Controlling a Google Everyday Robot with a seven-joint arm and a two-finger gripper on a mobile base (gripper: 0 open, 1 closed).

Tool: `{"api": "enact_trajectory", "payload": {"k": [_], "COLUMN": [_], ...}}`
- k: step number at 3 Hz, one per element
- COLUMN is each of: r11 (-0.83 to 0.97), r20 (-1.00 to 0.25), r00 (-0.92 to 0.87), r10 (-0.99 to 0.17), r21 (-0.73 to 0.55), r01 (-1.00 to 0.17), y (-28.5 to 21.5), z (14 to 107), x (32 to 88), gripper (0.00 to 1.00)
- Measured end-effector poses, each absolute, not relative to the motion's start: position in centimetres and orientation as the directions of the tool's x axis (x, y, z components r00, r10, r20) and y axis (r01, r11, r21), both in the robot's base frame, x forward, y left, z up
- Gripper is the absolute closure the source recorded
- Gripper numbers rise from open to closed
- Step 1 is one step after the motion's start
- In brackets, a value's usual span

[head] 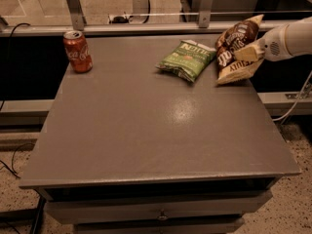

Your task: Move brown chip bag near green jalapeno chip bag

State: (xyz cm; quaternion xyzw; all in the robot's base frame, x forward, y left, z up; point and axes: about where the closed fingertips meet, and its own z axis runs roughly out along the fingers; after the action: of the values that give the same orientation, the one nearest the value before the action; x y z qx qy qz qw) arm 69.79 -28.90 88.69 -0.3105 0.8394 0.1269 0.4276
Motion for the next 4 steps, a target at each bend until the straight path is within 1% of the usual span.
{"api": "enact_trajectory", "payload": {"k": [1,2,3,4], "r11": [0.760,0.760,0.698,0.589], "r20": [-0.804,-0.804,-0.848,-0.896], "r00": [-0.435,-0.435,-0.377,-0.267], "r10": [-0.406,-0.406,-0.372,-0.354], "r21": [-0.033,-0.033,0.012,0.009], "r01": [-0.649,-0.649,-0.716,-0.808], "y": [-27.4,-27.4,-23.3,-17.7], "z": [88.2,88.3,89.3,92.2], "x": [70.6,70.6,71.2,70.8], "gripper": [1.00,1.00,1.00,1.00]}}
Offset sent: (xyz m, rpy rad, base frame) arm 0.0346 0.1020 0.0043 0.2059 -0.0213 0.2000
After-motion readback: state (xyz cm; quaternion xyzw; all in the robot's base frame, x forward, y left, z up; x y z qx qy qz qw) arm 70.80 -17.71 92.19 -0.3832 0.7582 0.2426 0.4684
